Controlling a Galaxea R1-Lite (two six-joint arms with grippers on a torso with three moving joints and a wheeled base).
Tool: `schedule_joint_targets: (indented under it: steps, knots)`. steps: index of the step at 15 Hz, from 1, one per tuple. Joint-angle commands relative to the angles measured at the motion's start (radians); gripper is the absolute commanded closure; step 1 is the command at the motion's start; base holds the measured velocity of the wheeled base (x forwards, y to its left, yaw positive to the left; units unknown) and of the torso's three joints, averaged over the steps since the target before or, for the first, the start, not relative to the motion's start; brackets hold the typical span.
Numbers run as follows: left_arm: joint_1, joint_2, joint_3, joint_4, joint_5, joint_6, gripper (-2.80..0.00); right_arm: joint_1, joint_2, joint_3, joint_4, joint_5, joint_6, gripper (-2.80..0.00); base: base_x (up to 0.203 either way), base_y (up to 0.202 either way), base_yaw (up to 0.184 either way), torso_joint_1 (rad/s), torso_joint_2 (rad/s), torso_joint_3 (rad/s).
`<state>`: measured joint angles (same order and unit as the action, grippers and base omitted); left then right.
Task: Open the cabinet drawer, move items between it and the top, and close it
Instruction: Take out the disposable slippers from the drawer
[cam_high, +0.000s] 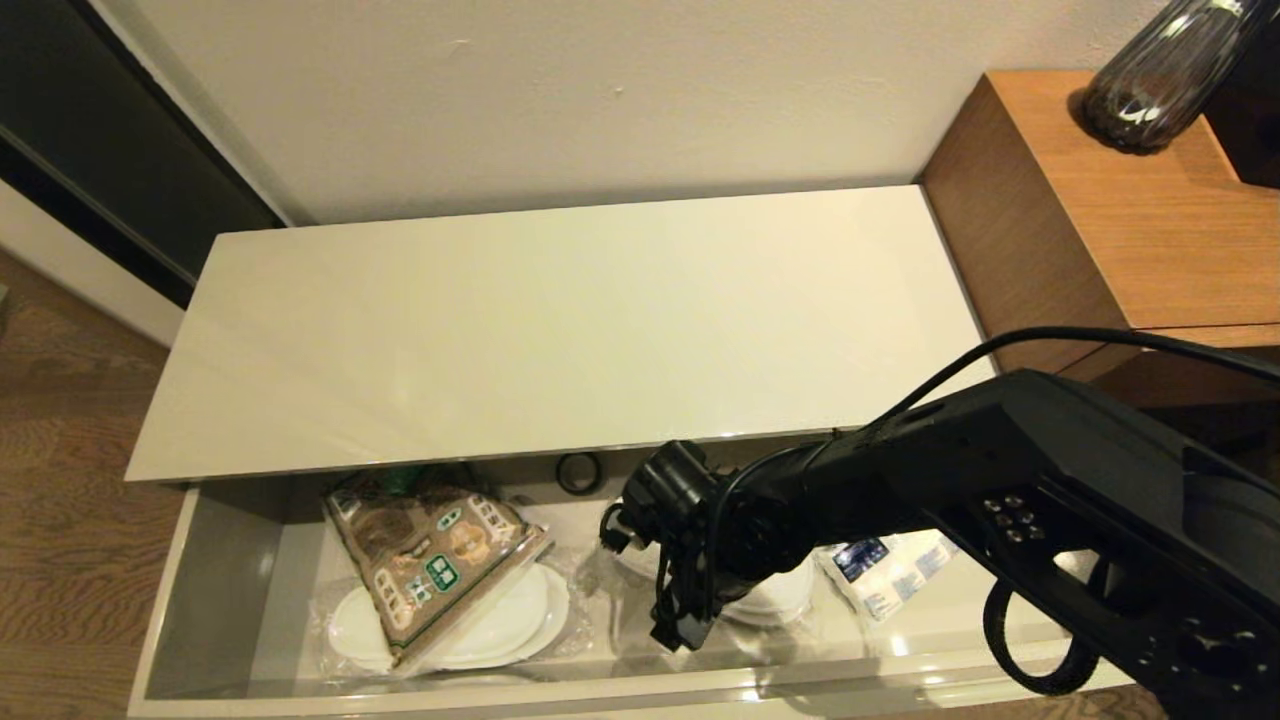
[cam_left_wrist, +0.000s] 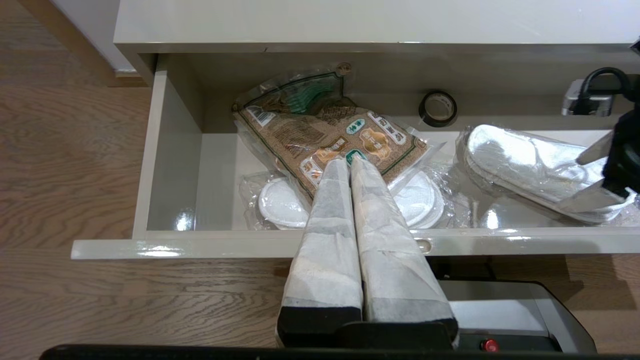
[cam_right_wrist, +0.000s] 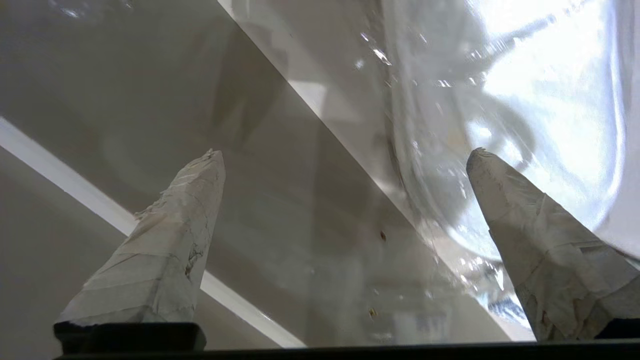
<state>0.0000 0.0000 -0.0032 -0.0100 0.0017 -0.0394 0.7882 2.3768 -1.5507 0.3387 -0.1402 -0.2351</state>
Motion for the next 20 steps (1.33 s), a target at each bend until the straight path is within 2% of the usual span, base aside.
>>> schedule_joint_targets:
  steps: [1,10,20]
  knots:
    - [0.000,0.002,0.000,-0.001,0.000,-0.001,0.00,-0.017,-0.018,0.004,0.009,-0.001,-0.001,-2.80,0.000,0.000,0.000,0.000,0.00,0.000]
    - [0.000,0.002,0.000,-0.001,0.000,-0.001,0.00,-0.058,-0.077,0.102,-0.003,-0.001,0.007,-2.80,0.000,0.000,0.000,0.000,0.00,0.000]
    - [-0.002,0.002,0.000,-0.001,0.000,-0.001,0.00,-0.081,-0.076,0.092,-0.004,0.001,0.008,-2.80,0.000,0.000,0.000,0.000,0.00,0.000]
